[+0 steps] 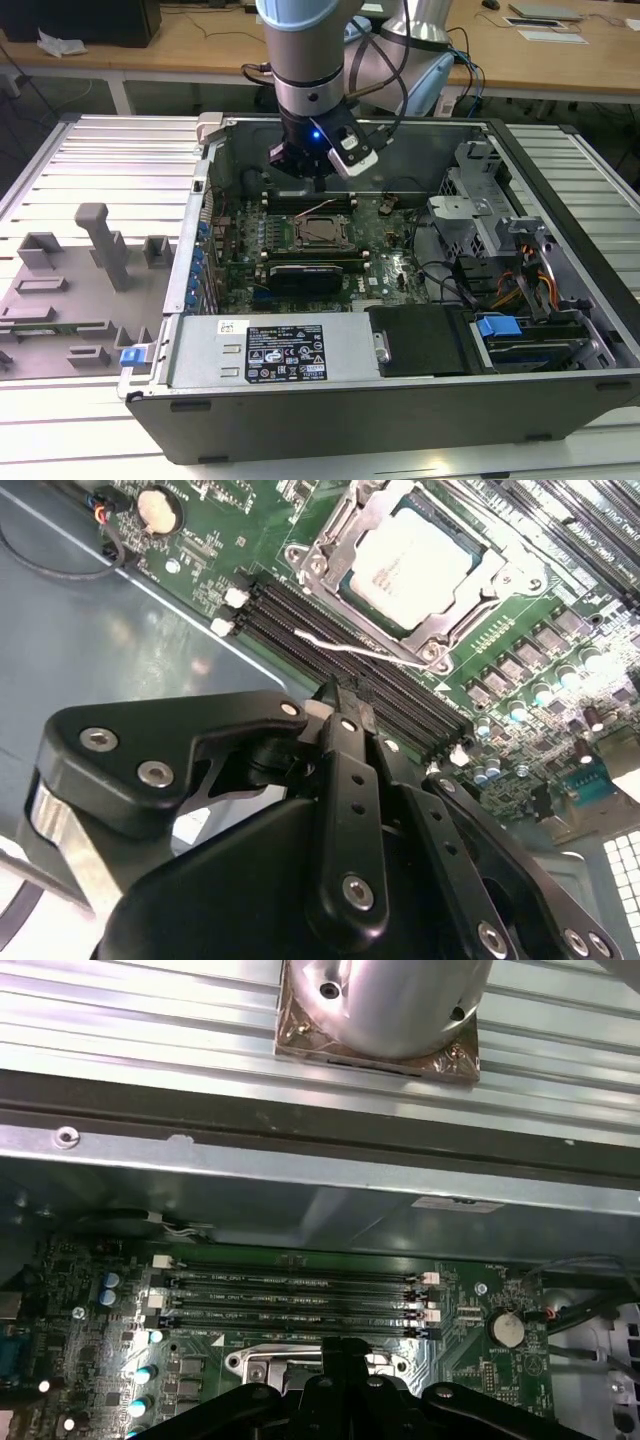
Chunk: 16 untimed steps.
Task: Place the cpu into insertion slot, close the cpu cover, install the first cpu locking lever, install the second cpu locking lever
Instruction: 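Install the first cpu locking lever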
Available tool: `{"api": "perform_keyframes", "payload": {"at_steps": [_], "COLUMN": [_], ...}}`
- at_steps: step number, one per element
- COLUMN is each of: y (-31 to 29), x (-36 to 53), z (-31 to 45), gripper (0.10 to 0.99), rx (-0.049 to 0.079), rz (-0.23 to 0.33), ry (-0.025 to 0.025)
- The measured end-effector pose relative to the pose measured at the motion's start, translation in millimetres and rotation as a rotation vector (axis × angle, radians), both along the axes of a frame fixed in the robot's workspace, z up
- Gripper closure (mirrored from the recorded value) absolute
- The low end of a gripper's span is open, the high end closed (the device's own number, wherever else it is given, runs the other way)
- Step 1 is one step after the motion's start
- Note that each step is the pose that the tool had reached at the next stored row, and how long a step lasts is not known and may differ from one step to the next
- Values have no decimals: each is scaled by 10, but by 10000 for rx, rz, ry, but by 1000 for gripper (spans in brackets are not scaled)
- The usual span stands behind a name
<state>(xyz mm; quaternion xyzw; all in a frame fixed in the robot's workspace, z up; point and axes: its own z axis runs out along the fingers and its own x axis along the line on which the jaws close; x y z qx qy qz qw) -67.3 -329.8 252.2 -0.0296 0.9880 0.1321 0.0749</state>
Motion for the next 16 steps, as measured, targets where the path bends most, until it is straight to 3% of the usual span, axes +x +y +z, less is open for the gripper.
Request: {"api": "perform_keyframes", "payload": {"at_steps": [4, 8, 16], "y": [2, 43, 86], "x": [1, 1, 12], "z": [-56, -153, -248], "gripper": [980, 980, 980], "rx": [-139, -146, -144], "rz": [-242, -369, -485], "ry": [1, 3, 3]}}
